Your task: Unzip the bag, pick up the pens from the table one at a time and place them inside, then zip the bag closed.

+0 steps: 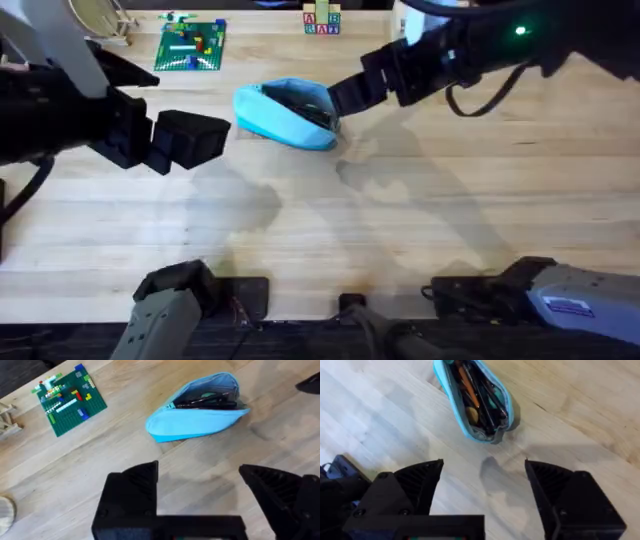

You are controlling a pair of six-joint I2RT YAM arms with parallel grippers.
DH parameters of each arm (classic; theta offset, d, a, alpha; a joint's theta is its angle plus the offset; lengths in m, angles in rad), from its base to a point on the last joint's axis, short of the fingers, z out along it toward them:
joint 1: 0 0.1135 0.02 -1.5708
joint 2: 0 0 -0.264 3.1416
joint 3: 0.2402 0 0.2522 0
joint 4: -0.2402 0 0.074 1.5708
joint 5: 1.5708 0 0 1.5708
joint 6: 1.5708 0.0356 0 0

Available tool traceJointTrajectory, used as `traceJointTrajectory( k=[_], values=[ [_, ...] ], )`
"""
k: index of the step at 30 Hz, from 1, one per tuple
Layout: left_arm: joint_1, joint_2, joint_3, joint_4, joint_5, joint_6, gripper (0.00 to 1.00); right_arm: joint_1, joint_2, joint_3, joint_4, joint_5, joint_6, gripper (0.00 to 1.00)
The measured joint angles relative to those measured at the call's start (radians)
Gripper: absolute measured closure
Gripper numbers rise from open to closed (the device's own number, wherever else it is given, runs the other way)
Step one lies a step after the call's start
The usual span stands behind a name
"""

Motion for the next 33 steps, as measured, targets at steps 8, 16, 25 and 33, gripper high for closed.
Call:
traceJointTrajectory(
  k=[8, 16, 25, 33],
  values=[
    [0.0, 0.0, 0.0, 0.0, 0.0, 0.0, 0.005, 0.035, 0.063, 0.001, 0.089, 0.0, 0.099, 0.003],
    [0.0, 0.0, 0.0, 0.0, 0.0, 0.0, 0.005, 0.064, 0.11, 0.025, 0.167, -0.001, 0.211, 0.003],
    [0.0, 0.0, 0.0, 0.0, 0.0, 0.0, 0.005, 0.067, 0.147, 0.034, 0.277, -0.044, 0.359, 0.003],
    [0.0, 0.0, 0.0, 0.0, 0.0, 0.0, 0.005, 0.078, 0.191, 0.038, 0.386, -0.082, 0.473, 0.004]
  ],
)
